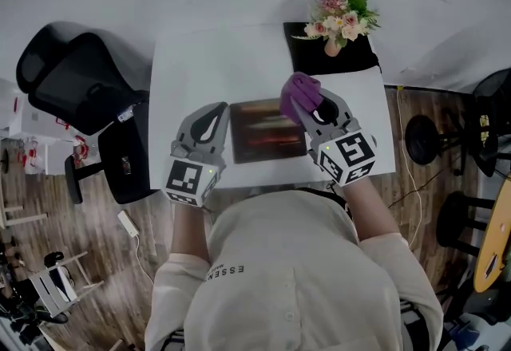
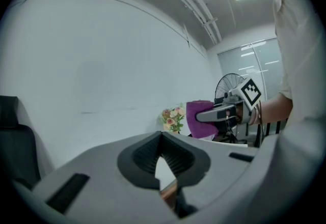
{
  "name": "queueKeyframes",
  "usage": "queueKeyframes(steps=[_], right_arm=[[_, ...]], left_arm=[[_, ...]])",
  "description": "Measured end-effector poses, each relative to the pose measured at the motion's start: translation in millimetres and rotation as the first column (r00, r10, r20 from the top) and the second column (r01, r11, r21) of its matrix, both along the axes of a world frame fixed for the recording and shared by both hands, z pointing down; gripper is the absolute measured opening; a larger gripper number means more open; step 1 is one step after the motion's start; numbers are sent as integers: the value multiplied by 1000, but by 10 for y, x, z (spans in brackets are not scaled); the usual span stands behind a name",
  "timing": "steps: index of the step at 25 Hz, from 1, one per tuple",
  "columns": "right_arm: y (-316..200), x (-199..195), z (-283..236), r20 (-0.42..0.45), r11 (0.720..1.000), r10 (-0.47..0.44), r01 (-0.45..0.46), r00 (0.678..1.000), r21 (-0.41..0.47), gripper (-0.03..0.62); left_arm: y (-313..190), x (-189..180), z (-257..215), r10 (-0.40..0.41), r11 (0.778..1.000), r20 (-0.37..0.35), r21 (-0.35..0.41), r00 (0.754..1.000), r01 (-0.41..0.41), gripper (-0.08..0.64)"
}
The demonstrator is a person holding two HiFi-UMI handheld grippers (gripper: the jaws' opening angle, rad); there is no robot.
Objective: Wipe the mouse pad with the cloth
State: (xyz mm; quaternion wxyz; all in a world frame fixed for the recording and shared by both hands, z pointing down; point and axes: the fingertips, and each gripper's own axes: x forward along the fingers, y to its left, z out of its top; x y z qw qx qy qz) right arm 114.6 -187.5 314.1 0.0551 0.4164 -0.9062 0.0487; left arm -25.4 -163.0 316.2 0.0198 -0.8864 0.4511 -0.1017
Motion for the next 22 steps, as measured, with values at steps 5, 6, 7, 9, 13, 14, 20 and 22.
queueKeyframes(steps=[5,6,7,9,13,14,20,22], right_arm=[[-53,117,-212,6,993,81,-81,997,84,103],[-56,122,-224,5,992,85,-85,996,92,101],[-58,120,-228,3,992,86,-85,996,97,100],[-55,107,-213,-6,992,78,-77,997,100,97],[-64,89,-125,-35,994,82,-80,996,71,92],[-78,92,-104,-36,995,91,-89,995,52,92],[-146,108,-78,-52,992,122,-121,991,27,92],[-153,95,-77,-56,993,119,-117,991,31,92]], left_arm=[[-81,-172,-89,-57,998,20,-20,998,58,1],[-87,-206,-101,-65,998,17,-23,998,66,0],[-91,-237,-117,-73,997,9,-25,997,73,2],[-98,-278,-146,-86,996,-14,-26,996,86,1],[-115,-278,-159,-89,996,-2,-26,996,89,1],[-122,-284,-156,-91,995,10,-26,996,92,2],[-166,-367,-149,-111,993,6,-43,994,112,2],[-167,-368,-151,-110,993,7,-44,994,110,1]])
